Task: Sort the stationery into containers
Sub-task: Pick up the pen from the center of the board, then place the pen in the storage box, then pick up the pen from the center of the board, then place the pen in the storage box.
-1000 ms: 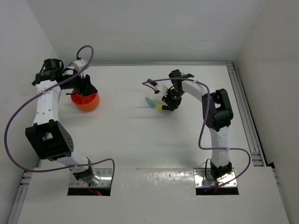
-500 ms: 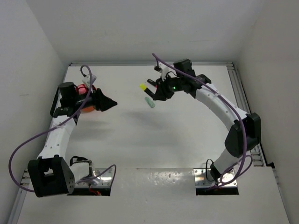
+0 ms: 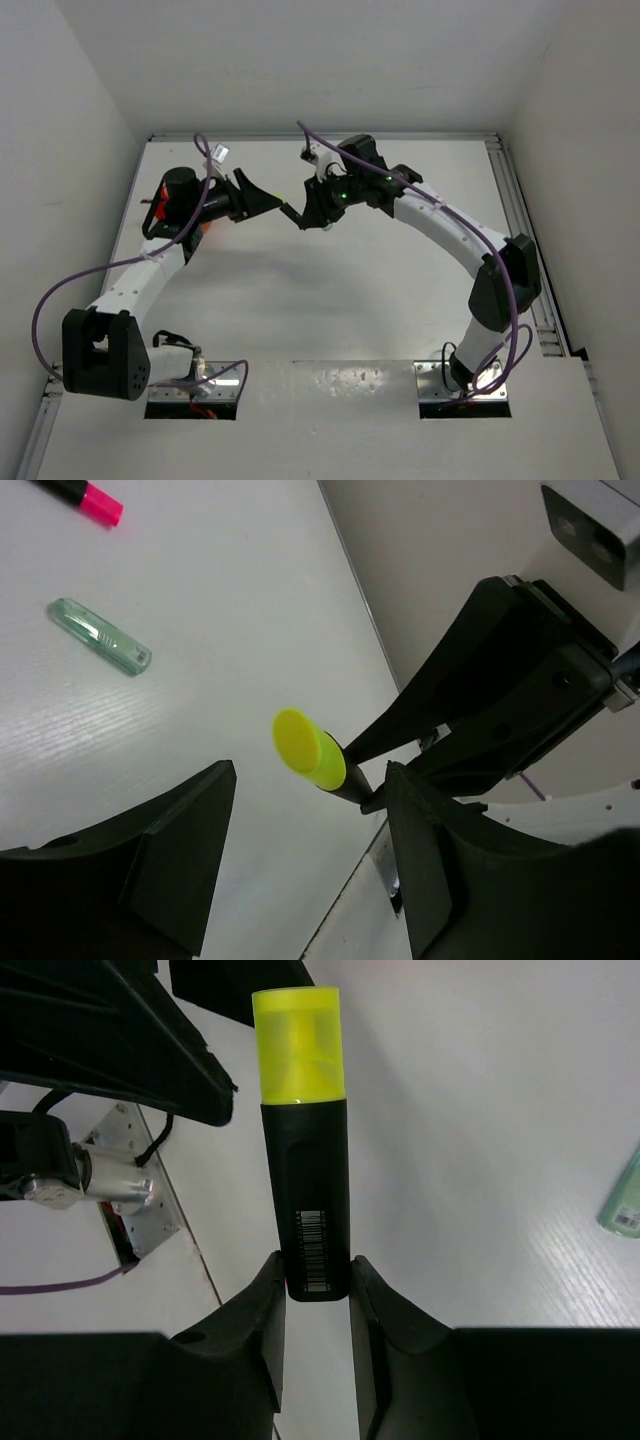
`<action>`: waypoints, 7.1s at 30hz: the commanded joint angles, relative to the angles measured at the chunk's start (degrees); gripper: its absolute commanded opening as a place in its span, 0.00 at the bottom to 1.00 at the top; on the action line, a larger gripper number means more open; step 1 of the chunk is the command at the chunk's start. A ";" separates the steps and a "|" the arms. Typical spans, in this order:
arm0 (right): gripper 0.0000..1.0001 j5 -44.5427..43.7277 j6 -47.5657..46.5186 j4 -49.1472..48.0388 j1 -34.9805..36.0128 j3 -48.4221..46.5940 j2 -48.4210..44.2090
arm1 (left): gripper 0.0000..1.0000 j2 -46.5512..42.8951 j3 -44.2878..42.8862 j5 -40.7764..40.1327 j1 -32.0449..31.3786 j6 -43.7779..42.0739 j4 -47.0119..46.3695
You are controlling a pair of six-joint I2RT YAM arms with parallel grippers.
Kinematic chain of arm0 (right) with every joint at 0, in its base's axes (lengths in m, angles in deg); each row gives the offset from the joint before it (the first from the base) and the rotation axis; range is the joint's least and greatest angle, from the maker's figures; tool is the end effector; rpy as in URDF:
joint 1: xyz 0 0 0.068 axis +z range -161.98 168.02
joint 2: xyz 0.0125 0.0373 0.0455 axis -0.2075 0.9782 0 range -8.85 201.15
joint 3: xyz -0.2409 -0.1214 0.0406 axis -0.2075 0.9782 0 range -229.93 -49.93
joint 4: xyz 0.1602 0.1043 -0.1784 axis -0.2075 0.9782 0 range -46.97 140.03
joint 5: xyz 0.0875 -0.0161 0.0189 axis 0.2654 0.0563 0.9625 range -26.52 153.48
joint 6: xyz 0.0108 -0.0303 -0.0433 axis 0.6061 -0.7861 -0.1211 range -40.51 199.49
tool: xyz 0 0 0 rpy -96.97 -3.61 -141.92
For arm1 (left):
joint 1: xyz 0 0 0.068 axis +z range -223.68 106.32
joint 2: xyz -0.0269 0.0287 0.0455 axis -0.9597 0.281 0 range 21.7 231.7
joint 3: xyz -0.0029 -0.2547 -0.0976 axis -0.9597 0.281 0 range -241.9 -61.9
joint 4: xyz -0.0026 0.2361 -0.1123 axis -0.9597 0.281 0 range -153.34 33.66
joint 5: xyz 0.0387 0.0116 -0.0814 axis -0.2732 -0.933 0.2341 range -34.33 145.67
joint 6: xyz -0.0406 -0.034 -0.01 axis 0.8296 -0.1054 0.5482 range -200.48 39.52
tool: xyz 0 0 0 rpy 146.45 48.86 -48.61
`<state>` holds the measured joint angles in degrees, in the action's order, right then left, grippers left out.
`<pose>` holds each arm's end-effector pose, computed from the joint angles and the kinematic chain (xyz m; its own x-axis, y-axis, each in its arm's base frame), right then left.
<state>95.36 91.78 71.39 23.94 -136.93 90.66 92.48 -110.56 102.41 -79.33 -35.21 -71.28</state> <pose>0.3086 0.2467 0.3112 -0.6927 -0.2783 -0.6654 -0.6899 0.5247 0.4987 0.2742 -0.0531 0.3020 -0.7187 -0.4182 -0.5556 0.3688 0.4481 -0.8143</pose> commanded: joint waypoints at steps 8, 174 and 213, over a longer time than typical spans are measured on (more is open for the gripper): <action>0.00 -3.84 -2.71 -0.32 4.50 -3.35 -0.54 | 0.40 2.69 -1.52 -2.53 -1.38 5.53 -5.50; 0.44 27.89 21.55 -11.22 -3.75 10.98 -2.73 | 0.08 2.70 -22.70 -28.91 -33.03 -102.93 56.37; 0.65 27.89 13.37 -4.02 -28.28 11.06 -3.53 | 0.01 13.85 -7.58 14.69 31.40 -69.10 -3.83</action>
<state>122.63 106.42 67.61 -4.29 -125.26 86.42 104.76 -114.76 111.68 -49.04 -103.36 -72.84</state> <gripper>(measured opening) 0.657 0.258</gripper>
